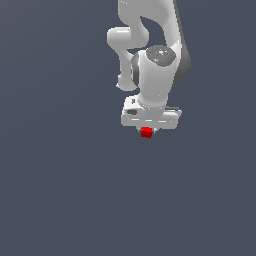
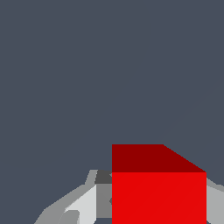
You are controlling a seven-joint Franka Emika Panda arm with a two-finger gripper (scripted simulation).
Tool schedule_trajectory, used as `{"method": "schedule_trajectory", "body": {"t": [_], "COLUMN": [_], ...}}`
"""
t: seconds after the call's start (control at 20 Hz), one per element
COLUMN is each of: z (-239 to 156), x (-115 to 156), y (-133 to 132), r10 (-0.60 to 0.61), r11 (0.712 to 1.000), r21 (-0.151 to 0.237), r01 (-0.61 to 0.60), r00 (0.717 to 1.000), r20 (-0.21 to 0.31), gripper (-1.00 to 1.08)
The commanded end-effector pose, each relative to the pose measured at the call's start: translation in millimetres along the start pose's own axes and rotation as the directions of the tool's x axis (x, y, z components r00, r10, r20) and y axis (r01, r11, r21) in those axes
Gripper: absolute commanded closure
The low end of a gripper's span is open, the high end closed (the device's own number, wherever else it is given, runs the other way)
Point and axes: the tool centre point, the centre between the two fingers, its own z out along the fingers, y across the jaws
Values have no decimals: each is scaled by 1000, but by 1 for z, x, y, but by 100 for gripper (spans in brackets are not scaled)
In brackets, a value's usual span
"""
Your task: Pick up the red cube and move it to a goal position.
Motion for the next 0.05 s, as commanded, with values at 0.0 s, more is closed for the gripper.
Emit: {"method": "schedule_trajectory", "body": {"t": [0.0], "z": [1], "x": [1], "y": [1], "r10": [1], "r11": [1000], "r21": [0], "r01": [-1], "r00": [1000], "r20": [0], "gripper": [108]}}
